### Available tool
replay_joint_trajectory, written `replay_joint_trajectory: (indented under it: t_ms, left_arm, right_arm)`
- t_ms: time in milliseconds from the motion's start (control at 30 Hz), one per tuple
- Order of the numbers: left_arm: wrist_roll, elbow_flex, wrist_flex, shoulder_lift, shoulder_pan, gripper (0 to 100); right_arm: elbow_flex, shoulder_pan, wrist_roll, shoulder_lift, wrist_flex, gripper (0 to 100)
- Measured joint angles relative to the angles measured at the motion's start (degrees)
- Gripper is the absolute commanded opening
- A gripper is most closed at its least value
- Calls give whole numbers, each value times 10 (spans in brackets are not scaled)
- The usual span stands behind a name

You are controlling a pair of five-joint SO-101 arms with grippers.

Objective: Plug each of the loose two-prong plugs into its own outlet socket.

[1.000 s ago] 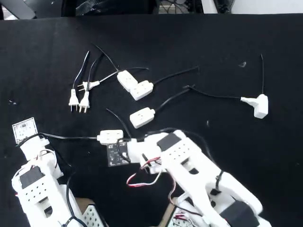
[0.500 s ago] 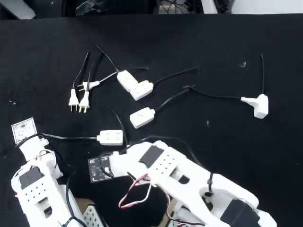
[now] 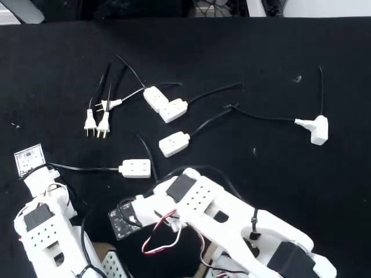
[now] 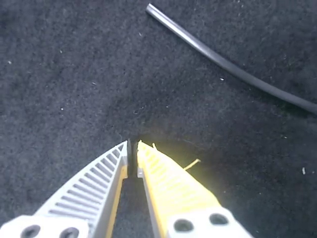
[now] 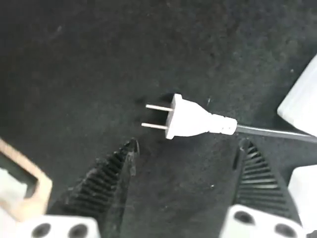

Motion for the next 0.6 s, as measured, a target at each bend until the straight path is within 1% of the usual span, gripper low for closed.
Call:
replay_joint_trajectory:
  t_ms: [100,233,333,400,533,600]
  left_arm:
    - [0,0,0,0,0,51]
    - [0,0,0,0,0,51]
    - [0,0,0,0,-4,51]
    - [-13,0,8,0,-32,49]
    - [-57,0,38,0,-112,49]
    - [-62,0,45,0,-135,49]
  right_arm:
    - [-5,5,54,4,5,281]
    - [-5,13,132,21,10,292]
    - [-18,13,171,47,11,292]
    - [-37,16,181,71,11,290]
    - [-84,18,186,124,10,289]
    - [-100,18,196,142,10,289]
